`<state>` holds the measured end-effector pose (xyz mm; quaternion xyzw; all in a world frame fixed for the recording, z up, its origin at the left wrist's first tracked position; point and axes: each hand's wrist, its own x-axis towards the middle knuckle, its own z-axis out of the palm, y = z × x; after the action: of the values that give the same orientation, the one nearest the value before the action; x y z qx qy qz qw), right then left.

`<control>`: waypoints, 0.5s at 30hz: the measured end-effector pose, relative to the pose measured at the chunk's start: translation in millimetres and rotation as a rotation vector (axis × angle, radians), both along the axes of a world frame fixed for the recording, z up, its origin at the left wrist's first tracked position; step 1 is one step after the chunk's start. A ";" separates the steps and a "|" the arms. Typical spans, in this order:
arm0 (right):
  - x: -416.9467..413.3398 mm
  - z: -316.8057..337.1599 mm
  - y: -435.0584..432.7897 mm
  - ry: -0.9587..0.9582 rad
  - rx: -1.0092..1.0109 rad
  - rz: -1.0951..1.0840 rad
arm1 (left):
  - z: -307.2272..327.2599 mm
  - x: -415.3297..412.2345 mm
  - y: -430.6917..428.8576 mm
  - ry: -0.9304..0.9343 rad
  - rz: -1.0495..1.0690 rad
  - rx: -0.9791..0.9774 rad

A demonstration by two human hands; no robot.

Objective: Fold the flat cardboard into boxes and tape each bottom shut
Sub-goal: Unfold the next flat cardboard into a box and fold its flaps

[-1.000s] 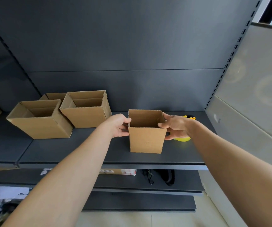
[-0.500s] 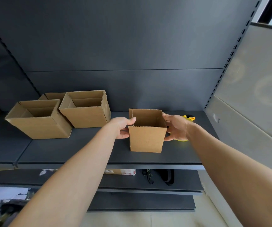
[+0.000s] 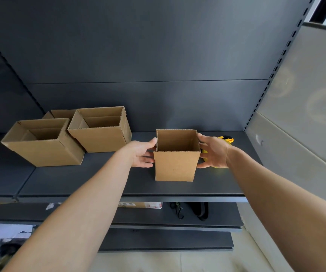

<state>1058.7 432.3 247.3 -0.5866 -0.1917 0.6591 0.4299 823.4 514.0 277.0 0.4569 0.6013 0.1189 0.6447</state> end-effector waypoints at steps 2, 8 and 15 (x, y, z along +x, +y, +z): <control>0.7 1.0 0.0 -0.017 0.002 0.023 | 0.1 2.8 -0.6 -0.032 0.024 -0.009; 3.4 4.4 0.5 -0.054 -0.006 0.062 | -1.5 7.6 -0.1 -0.043 0.027 -0.010; 4.1 4.2 -1.3 -0.070 -0.007 0.079 | -9.3 20.5 -3.6 0.066 0.003 0.069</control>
<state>1062.8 431.1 251.4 -0.6029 -0.2275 0.6552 0.3942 843.9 510.4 267.7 0.4816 0.6186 0.1256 0.6080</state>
